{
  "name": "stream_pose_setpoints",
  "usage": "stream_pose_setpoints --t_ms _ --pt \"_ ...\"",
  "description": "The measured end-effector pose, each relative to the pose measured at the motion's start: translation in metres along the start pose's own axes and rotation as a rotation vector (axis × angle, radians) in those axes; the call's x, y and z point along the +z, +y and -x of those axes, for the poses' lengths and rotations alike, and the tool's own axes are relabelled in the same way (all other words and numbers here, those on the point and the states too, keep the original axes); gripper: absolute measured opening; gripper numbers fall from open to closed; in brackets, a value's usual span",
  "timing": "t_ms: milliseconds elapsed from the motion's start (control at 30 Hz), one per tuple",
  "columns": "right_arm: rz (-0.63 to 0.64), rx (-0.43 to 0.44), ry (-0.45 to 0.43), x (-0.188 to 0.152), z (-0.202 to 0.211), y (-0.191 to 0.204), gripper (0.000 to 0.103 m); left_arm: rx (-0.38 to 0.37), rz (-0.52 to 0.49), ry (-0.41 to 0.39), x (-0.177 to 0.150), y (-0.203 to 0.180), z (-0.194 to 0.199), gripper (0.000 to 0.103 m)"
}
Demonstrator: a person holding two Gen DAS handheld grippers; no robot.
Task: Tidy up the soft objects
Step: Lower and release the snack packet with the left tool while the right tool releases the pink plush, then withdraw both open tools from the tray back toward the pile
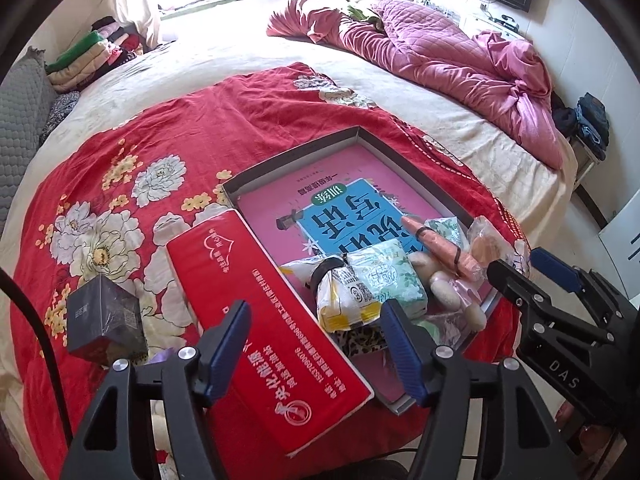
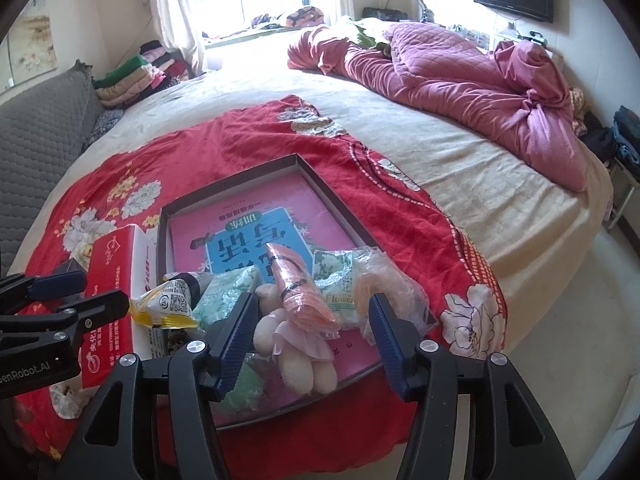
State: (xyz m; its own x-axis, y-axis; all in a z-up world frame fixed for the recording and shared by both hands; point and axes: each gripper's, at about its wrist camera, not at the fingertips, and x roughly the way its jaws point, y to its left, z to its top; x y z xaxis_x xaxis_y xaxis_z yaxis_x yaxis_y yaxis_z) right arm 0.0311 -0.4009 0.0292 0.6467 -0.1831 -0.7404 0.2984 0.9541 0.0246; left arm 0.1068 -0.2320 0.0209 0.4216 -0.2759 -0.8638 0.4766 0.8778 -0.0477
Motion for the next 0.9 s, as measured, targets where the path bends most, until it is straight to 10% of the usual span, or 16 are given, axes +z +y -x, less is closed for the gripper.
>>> stream_pose_setpoints --t_ms 900 --pt "0.049 -0.003 -0.08 0.003 0.046 0.02 0.075 0.059 0.015 -0.041 -0.03 0.02 0.048 0.08"
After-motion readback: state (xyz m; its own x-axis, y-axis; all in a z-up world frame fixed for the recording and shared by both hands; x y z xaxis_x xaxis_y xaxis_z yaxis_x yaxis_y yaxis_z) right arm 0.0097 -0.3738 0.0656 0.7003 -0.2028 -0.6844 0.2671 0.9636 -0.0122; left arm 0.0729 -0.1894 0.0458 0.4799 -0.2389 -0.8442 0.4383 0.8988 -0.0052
